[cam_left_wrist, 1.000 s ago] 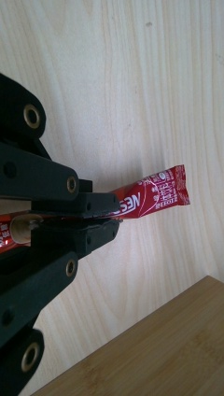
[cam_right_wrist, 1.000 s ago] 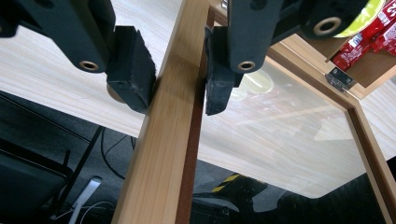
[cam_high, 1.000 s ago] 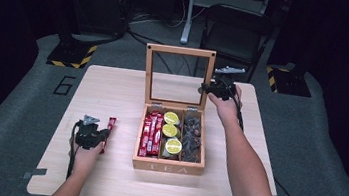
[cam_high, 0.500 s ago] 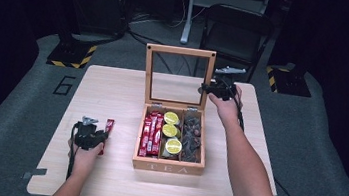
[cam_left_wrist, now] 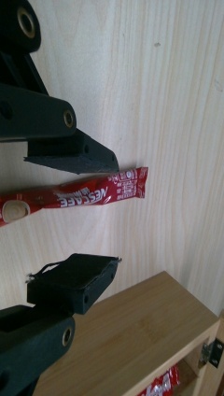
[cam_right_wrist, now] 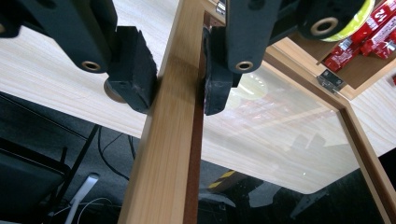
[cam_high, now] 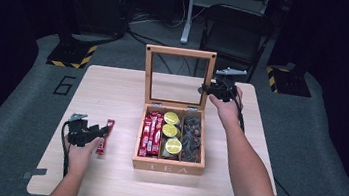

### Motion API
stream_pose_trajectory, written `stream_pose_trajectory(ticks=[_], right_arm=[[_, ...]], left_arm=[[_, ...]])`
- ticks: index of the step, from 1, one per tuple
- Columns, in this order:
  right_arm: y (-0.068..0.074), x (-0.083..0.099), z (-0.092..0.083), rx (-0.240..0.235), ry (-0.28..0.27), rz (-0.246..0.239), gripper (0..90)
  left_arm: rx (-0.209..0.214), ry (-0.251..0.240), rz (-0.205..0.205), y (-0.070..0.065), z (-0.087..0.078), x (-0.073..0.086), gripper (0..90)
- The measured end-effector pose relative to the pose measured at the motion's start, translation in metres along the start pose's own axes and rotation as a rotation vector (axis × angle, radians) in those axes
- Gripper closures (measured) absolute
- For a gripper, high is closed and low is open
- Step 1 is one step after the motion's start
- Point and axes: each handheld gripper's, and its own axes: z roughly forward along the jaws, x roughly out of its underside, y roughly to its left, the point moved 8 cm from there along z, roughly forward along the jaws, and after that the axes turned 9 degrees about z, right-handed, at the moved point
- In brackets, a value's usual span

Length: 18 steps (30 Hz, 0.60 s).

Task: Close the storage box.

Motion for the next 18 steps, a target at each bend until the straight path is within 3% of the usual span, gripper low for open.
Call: stream_pose_trajectory(ticks=[6, 7, 10, 11, 12, 13, 18], right_arm=[[0.003, 0.002, -0.007, -0.013, -0.008, -0.007, 65.3], [0.003, 0.003, -0.007, -0.016, -0.014, -0.016, 65.4], [0.005, 0.004, -0.010, -0.015, -0.015, -0.019, 65.4], [0.005, 0.004, -0.011, -0.014, -0.016, -0.030, 65.4], [0.006, 0.005, -0.012, -0.011, -0.020, -0.024, 65.3], [0.007, 0.005, -0.012, -0.012, -0.019, -0.020, 65.3], [0.009, 0.007, -0.015, 0.000, -0.033, -0.043, 65.3]], left_arm=[[0.009, -0.009, 0.011, -0.005, -0.002, -0.007, 47.8], [0.014, -0.008, 0.043, -0.004, -0.002, -0.008, 47.9], [0.014, -0.015, 0.052, -0.010, -0.002, -0.014, 47.9], [0.015, -0.012, 0.086, -0.011, -0.002, -0.016, 47.9], [0.014, -0.010, 0.085, -0.013, -0.002, -0.017, 47.9], [0.014, -0.009, 0.112, -0.015, -0.002, -0.018, 47.9], [0.052, -0.028, 0.137, -0.031, -0.003, -0.026, 49.0]])
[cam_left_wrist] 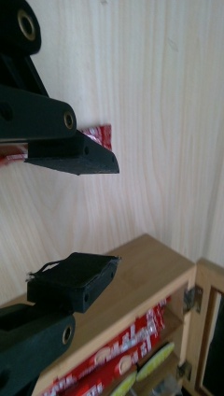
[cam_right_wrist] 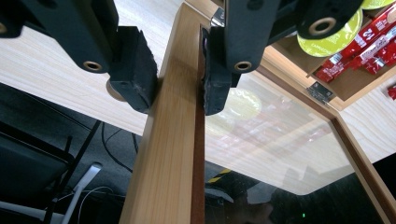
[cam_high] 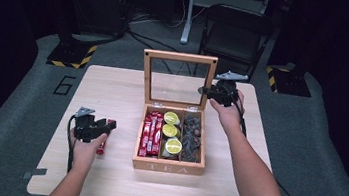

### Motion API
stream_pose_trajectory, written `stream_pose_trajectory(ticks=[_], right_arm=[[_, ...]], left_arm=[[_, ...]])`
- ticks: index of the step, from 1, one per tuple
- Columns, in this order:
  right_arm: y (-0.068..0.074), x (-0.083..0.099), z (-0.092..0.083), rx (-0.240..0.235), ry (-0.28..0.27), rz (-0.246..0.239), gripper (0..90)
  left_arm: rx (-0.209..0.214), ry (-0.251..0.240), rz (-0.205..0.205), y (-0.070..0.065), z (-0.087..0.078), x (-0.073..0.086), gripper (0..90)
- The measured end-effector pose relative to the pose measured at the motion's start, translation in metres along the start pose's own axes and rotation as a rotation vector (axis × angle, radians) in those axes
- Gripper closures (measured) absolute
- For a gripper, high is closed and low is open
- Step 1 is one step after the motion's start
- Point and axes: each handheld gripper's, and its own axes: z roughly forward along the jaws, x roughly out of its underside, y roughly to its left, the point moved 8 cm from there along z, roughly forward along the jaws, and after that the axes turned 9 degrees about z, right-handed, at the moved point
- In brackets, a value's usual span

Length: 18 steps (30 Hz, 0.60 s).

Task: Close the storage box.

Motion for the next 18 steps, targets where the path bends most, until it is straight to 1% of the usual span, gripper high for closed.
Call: stream_pose_trajectory(ticks=[2, 3, 4, 5, 6, 7, 8, 9, 10, 11, 12, 13, 18], right_arm=[[0.001, 0.001, -0.002, 0.003, -0.002, -0.010, 65.3], [0.001, 0.001, -0.003, 0.005, 0.000, -0.023, 65.3], [0.003, 0.002, -0.004, 0.008, 0.004, -0.017, 65.3], [0.003, 0.002, -0.005, 0.007, 0.001, -0.033, 65.3], [0.004, 0.003, -0.007, 0.008, 0.002, -0.027, 65.2], [0.004, 0.004, -0.007, 0.007, -0.005, -0.038, 65.2], [0.005, 0.005, -0.008, 0.008, -0.002, -0.031, 65.1], [0.005, 0.005, -0.009, 0.009, -0.003, -0.043, 65.1], [0.007, 0.006, -0.010, 0.010, -0.007, -0.031, 65.1], [0.007, 0.006, -0.011, 0.010, -0.012, -0.042, 65.1], [0.007, 0.007, -0.012, 0.010, -0.015, -0.038, 65.0], [0.008, 0.008, -0.013, 0.007, -0.018, -0.039, 64.9], [0.010, 0.012, -0.018, 0.005, -0.021, -0.041, 64.7]], left_arm=[[0.010, -0.009, 0.030, -0.007, 0.000, -0.006, 49.3], [0.013, -0.010, 0.040, -0.011, 0.000, -0.008, 49.4], [0.017, -0.019, 0.055, -0.014, 0.000, -0.011, 49.5], [0.017, -0.020, 0.067, -0.017, 0.000, -0.013, 49.7], [0.016, -0.024, 0.074, -0.021, 0.001, -0.014, 49.7], [0.018, -0.027, 0.079, -0.025, 0.003, -0.016, 49.8], [0.020, -0.030, 0.090, -0.029, 0.005, -0.017, 49.9], [0.024, -0.023, 0.098, -0.033, 0.007, -0.018, 49.9], [0.029, -0.020, 0.112, -0.037, 0.009, -0.019, 49.9], [0.031, -0.020, 0.120, -0.040, 0.011, -0.021, 49.9], [0.034, -0.013, 0.138, -0.043, 0.012, -0.023, 49.9], [0.038, -0.007, 0.147, -0.045, 0.013, -0.026, 49.9], [0.050, -0.010, 0.177, -0.053, 0.013, -0.044, 49.9]])
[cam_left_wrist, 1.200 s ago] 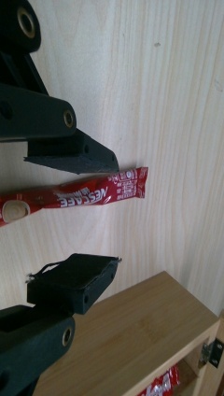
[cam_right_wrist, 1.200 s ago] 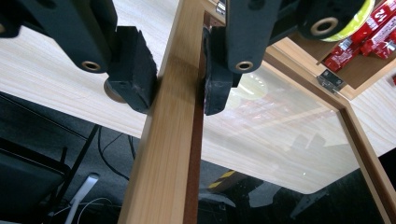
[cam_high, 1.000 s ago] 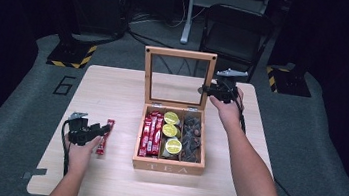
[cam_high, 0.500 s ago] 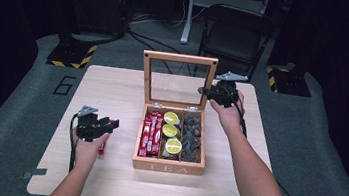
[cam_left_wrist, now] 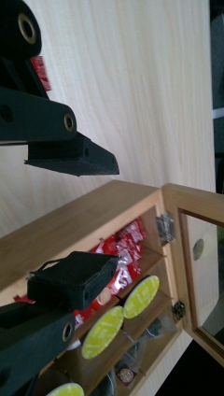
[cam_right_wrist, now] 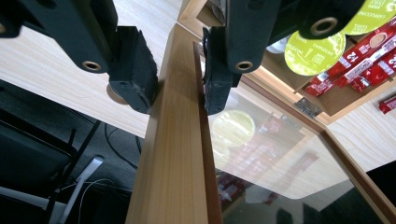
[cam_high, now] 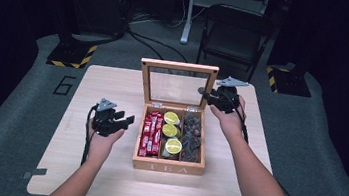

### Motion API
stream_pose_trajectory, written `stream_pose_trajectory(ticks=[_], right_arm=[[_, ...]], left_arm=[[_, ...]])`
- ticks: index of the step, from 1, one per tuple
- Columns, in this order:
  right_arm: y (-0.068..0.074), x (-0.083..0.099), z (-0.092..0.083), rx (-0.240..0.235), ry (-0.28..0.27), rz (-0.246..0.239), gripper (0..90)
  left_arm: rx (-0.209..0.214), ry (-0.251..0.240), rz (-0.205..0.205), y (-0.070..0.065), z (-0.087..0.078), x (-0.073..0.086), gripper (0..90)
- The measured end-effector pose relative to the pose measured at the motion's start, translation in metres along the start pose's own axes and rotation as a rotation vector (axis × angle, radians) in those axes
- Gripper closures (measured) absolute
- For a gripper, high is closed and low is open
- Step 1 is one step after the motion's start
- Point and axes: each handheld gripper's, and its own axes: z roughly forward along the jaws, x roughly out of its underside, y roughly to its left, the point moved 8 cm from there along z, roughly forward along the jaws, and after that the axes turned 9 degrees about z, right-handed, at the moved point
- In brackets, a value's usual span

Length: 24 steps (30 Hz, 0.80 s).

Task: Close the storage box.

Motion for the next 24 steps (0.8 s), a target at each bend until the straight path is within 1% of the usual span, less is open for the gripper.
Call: stream_pose_trajectory(ticks=[1, 2, 3, 4, 5, 6, 7, 9, 10, 16, 17, 18, 21, 22, 24], right_arm=[[0.000, 0.000, 0.000, 0.002, 0.000, -0.009, 64.7], [0.000, 0.001, -0.001, 0.001, -0.002, -0.014, 64.6], [0.001, 0.002, -0.002, 0.004, -0.003, -0.004, 64.6], [0.001, 0.002, -0.002, 0.003, -0.012, -0.015, 64.5], [0.002, 0.003, -0.003, 0.006, -0.011, -0.007, 64.4], [0.002, 0.003, -0.003, 0.005, -0.012, -0.011, 64.4], [0.002, 0.003, -0.003, 0.006, -0.013, -0.011, 64.3], [0.003, 0.004, -0.004, 0.007, -0.010, -0.012, 64.3], [0.003, 0.005, -0.005, 0.008, -0.006, -0.009, 64.3], [0.005, 0.007, -0.007, 0.005, -0.014, -0.028, 64.1], [0.005, 0.007, -0.008, 0.003, -0.016, -0.030, 64.0], [0.005, 0.008, -0.008, -0.001, -0.017, -0.020, 63.8], [0.005, 0.009, -0.009, -0.010, -0.025, -0.026, 63.6], [0.005, 0.010, -0.010, -0.011, -0.025, -0.019, 63.5], [0.006, 0.011, -0.010, -0.017, -0.030, -0.028, 63.4]], left_arm=[[0.001, -0.010, -0.002, -0.002, -0.001, -0.006, 49.9], [0.000, -0.016, 0.008, -0.002, -0.001, -0.012, 49.8], [0.000, -0.024, 0.020, -0.003, -0.003, -0.020, 49.9], [0.000, -0.026, 0.019, -0.004, -0.003, -0.024, 49.9], [0.001, -0.030, 0.023, -0.005, -0.004, -0.029, 50.0], [0.002, -0.035, 0.021, -0.006, -0.004, -0.033, 50.4], [0.001, -0.030, 0.028, -0.006, -0.005, -0.038, 50.7], [-0.004, -0.035, 0.038, -0.006, -0.005, -0.044, 50.9], [-0.005, -0.034, 0.037, -0.006, -0.005, -0.047, 51.1], [0.000, -0.038, 0.045, -0.006, -0.004, -0.064, 51.8], [0.004, -0.050, 0.051, -0.007, -0.004, -0.069, 51.8], [0.007, -0.055, 0.051, -0.009, -0.004, -0.073, 51.8], [0.016, -0.074, 0.063, -0.014, -0.006, -0.084, 51.6], [0.016, -0.083, 0.064, -0.015, -0.007, -0.087, 51.6], [0.022, -0.096, 0.069, -0.020, -0.008, -0.093, 51.6]])
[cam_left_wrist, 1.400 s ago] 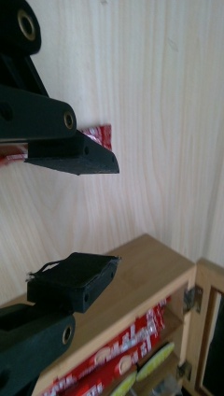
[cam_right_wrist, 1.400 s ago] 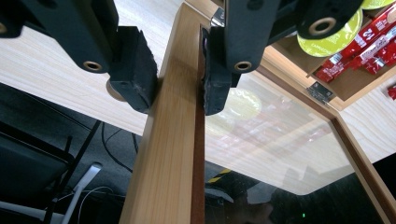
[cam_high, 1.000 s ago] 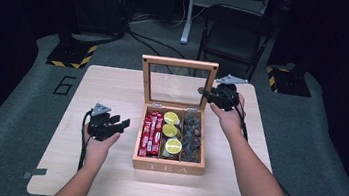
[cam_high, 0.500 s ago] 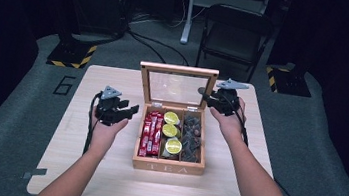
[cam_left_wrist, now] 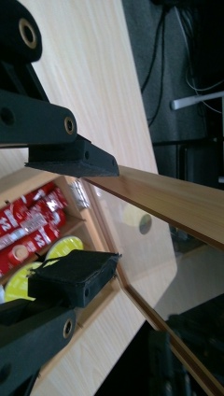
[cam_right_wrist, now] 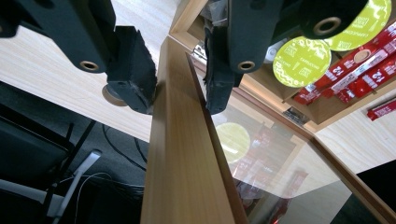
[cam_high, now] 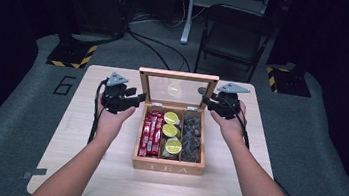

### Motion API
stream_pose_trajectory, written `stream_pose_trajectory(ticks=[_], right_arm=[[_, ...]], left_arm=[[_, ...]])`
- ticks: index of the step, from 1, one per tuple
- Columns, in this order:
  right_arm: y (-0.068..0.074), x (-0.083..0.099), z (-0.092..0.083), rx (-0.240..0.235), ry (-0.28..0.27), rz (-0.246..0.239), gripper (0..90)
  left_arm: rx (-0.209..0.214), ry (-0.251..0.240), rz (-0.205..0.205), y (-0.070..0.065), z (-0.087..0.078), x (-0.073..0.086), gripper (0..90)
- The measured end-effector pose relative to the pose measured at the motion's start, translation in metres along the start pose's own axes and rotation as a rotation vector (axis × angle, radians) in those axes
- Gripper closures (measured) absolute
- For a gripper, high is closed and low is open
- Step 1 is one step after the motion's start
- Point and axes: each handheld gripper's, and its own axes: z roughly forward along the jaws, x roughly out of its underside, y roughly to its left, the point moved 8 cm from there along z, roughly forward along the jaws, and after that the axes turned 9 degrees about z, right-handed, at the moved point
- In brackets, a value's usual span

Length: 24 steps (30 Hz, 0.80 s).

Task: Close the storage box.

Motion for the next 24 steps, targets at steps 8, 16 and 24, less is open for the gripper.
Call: stream_pose_trajectory(ticks=[8, 16, 24], right_arm=[[0.004, 0.009, -0.007, -0.023, -0.005, -0.015, 62.1], [0.007, 0.017, -0.012, -0.038, -0.008, -0.015, 61.3], [0.009, 0.026, -0.015, -0.082, -0.020, 0.047, 56.7]], left_arm=[[-0.012, -0.038, 0.027, -0.008, -0.008, -0.015, 54.9], [-0.011, -0.043, 0.058, -0.011, -0.018, -0.019, 59.7], [-0.011, -0.032, 0.110, -0.018, -0.024, -0.009, 60.3]])
